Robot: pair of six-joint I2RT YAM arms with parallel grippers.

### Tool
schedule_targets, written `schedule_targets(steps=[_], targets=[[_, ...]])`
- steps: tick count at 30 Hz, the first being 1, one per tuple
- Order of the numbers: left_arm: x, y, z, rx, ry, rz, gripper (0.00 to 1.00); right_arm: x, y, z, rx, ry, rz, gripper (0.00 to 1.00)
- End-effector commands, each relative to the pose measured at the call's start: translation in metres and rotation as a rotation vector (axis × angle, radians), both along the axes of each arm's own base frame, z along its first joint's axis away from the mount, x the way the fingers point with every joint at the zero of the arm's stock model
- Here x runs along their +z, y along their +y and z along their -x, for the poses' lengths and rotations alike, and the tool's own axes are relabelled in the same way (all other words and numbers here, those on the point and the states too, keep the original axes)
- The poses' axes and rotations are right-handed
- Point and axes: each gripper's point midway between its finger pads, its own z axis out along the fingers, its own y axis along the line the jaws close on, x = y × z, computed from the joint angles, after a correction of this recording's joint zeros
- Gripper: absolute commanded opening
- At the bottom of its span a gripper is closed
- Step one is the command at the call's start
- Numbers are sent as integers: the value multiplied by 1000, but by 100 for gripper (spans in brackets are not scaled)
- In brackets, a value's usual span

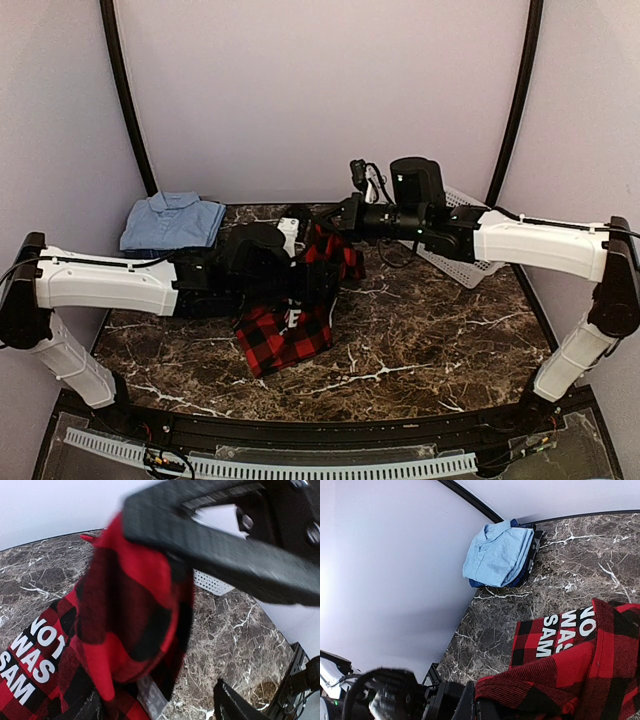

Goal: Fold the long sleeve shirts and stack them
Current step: Pass from the right arm to the left

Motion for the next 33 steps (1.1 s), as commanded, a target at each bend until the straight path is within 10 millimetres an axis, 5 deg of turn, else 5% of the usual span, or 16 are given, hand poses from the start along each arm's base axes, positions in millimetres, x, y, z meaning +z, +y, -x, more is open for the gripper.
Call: schedule_targets(steps=[1, 6, 14, 25, 29, 33], targets=[[15, -2, 19, 0, -45, 7, 72, 23, 6, -9, -36, -30, -39, 0], [-2, -12, 15, 23, -11, -15, 71, 29, 7, -10, -38, -29, -54, 0], [8, -24, 8, 55, -33, 3, 65, 32, 1, -10, -61, -31, -48, 0], [-27, -46, -24, 156, -21, -117, 57, 30, -1, -8, -62, -31, -50, 0], [-35, -37, -36, 215, 7, -111, 37, 32, -4, -7, -70, -36, -44, 0], [-28, -29, -41, 226, -2, -102, 3, 30, -7, -7, -79, -45, -29, 0]])
